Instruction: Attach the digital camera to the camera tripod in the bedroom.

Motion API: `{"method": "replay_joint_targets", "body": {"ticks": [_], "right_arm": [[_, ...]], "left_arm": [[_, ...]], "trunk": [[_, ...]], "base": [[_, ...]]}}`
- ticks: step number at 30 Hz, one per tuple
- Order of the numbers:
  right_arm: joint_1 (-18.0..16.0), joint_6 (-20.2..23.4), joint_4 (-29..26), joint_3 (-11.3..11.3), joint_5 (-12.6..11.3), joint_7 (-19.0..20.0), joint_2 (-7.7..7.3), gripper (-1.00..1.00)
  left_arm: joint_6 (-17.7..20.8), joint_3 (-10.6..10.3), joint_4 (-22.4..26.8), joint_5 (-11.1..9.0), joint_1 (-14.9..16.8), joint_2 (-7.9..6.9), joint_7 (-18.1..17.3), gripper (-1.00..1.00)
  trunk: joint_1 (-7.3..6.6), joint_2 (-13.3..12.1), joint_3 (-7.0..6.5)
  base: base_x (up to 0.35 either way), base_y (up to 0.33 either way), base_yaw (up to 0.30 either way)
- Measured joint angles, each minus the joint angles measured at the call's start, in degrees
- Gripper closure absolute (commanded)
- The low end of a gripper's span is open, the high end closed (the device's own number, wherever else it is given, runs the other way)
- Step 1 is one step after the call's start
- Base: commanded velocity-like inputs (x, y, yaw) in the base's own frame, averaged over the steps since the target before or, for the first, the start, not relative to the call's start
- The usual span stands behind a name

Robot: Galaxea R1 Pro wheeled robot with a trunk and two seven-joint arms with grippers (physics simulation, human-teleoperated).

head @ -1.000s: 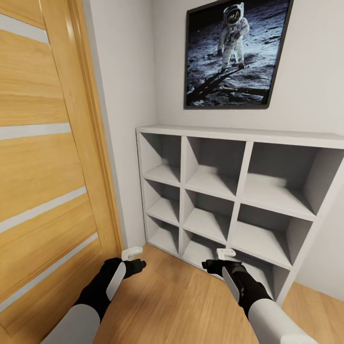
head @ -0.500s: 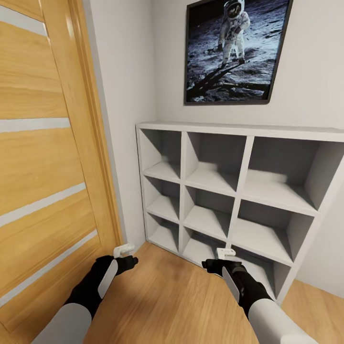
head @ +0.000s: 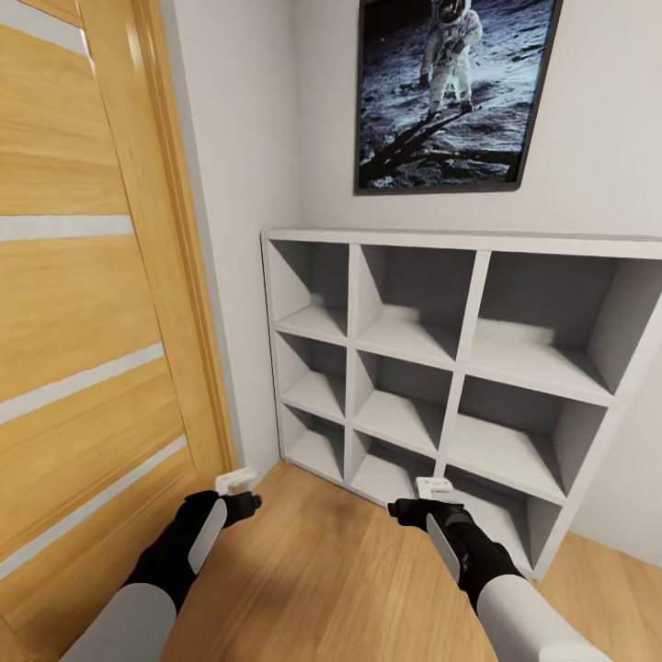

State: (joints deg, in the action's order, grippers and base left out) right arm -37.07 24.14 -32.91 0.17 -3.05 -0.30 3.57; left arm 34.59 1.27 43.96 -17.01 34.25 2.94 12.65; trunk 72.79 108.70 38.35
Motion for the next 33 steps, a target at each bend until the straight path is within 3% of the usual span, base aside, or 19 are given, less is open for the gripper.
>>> {"method": "replay_joint_targets", "body": {"ticks": [8,33], "right_arm": [[0.0,-0.08,-0.01,0.05,0.08,0.1,-0.04,-1.0],[0.0,-0.06,-0.02,0.14,0.11,0.3,-0.13,-1.0]], "left_arm": [[-0.01,-0.15,-0.07,0.01,0.0,0.08,4.81,-1.0],[0.14,-0.31,-0.69,0.16,0.0,0.1,5.87,-1.0]], "trunk": [[1.76,3.21,1.44],[7.25,13.24,5.92]], "base": [[0.0,0.0,0.0],[0.0,0.0,0.0]]}}
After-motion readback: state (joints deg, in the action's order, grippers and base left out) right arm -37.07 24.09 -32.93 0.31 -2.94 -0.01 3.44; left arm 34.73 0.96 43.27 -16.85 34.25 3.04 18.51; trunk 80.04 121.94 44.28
